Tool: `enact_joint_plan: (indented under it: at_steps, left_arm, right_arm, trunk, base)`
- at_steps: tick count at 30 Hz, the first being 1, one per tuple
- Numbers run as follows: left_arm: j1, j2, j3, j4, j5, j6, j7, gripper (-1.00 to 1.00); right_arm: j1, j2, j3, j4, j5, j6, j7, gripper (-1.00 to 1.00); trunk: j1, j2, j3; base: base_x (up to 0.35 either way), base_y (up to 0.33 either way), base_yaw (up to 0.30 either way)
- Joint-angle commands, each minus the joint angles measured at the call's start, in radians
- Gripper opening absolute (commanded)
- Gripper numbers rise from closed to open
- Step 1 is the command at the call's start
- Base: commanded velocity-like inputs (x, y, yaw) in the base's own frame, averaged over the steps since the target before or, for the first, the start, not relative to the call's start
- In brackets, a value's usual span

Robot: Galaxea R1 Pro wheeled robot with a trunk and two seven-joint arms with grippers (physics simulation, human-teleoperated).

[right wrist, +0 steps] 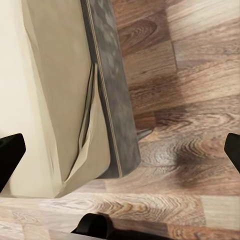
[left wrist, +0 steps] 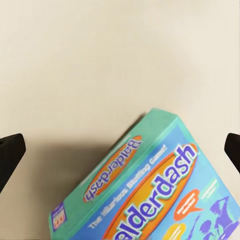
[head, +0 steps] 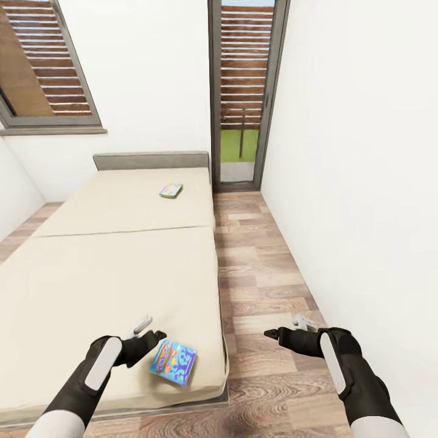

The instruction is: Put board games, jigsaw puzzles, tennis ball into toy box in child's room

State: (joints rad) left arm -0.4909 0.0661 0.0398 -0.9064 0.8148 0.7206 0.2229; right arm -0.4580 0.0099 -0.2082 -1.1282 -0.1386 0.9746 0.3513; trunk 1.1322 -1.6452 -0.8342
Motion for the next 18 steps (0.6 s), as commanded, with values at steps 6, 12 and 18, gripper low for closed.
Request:
enact_joint_plan:
  at_steps: [6, 12, 18]
  left_arm:
    - [-0.017, -0.002, -0.001, 0.004, 0.013, -0.011, 0.006, 1.00]
    - [-0.042, -0.004, -0.003, 0.007, 0.009, -0.026, 0.005, 1.00]
    - [-0.047, -0.006, -0.007, 0.008, 0.010, -0.033, 0.004, 1.00]
  right_arm:
    - [-0.001, 0.000, -0.004, -0.002, -0.004, 0.006, 0.002, 1.00]
    - [0.000, 0.000, -0.004, -0.002, -0.005, 0.006, 0.002, 1.00]
    - [0.000, 0.001, -0.004, -0.003, -0.005, 0.006, 0.002, 1.00]
  trunk:
    - [0.023, -0.043, -0.020]
    - [0.046, -0.085, -0.039]
    - [0.065, -0.120, -0.054]
  base:
    - [0.000, 0.000, 0.000]
    - [0.000, 0.000, 0.000]
    - [0.000, 0.000, 0.000]
